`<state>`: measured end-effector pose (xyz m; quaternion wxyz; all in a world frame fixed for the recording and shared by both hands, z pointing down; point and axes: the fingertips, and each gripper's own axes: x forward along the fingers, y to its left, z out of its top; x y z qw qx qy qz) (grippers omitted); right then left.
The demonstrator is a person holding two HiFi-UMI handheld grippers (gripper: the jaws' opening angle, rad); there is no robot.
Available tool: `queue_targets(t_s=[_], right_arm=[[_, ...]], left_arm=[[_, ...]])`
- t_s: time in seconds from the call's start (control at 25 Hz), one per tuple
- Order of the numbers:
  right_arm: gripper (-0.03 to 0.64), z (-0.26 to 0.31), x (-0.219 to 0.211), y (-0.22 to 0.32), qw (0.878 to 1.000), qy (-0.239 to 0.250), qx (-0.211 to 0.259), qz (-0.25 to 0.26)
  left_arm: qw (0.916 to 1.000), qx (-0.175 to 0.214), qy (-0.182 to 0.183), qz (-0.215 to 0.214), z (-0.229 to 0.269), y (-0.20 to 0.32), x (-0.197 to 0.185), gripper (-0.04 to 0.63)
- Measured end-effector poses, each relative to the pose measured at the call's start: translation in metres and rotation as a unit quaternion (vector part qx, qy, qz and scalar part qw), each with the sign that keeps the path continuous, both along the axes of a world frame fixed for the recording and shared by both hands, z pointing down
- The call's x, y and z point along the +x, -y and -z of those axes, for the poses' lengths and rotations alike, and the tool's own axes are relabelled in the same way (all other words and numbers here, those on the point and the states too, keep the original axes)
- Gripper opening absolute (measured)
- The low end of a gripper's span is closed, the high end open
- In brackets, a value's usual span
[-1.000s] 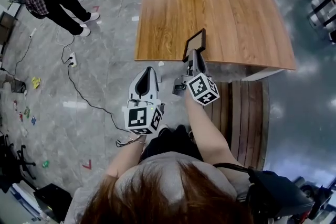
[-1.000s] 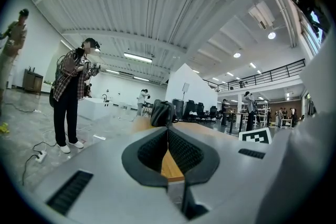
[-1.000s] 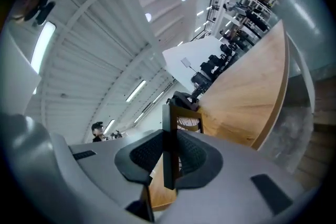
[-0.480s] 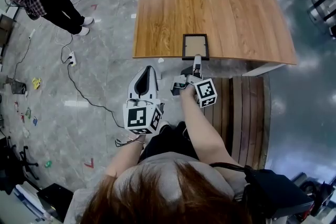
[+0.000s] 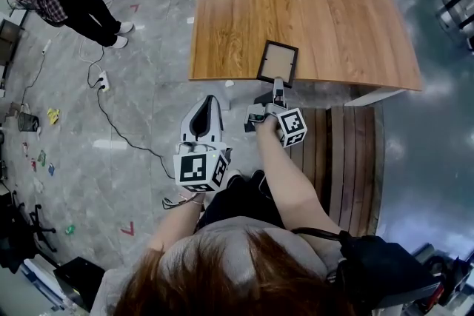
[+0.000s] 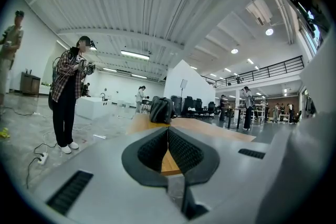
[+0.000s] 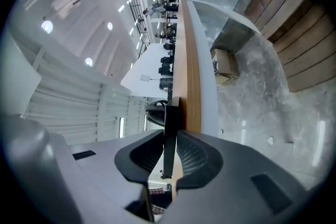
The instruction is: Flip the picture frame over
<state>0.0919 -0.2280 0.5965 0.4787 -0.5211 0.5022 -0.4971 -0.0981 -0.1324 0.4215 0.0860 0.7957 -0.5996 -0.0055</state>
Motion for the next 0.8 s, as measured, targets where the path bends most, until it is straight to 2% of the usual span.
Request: queue_targets(t_s=[0.2, 0.6, 0.8], right_arm=[[0.092, -0.014, -0.012, 0.009, 0.998, -0.025, -0.019, 0.061], [0.087, -0.024, -0.003, 0.022, 0.986, -0.005, -0.007, 0.164], [0.089, -0.018, -0.003, 0.022, 0.98, -0.054, -0.01, 0.191]], left_arm=[[1.0, -0.004, 0.0, 0.0, -0.007, 0.002, -0.004, 0.008], [0.9999, -0.01, -0.002, -0.008, -0.016, 0.018, 0.007, 0.008], [0.9998, -0.008, -0.008, -0.014, -0.014, 0.018, 0.014, 0.008]])
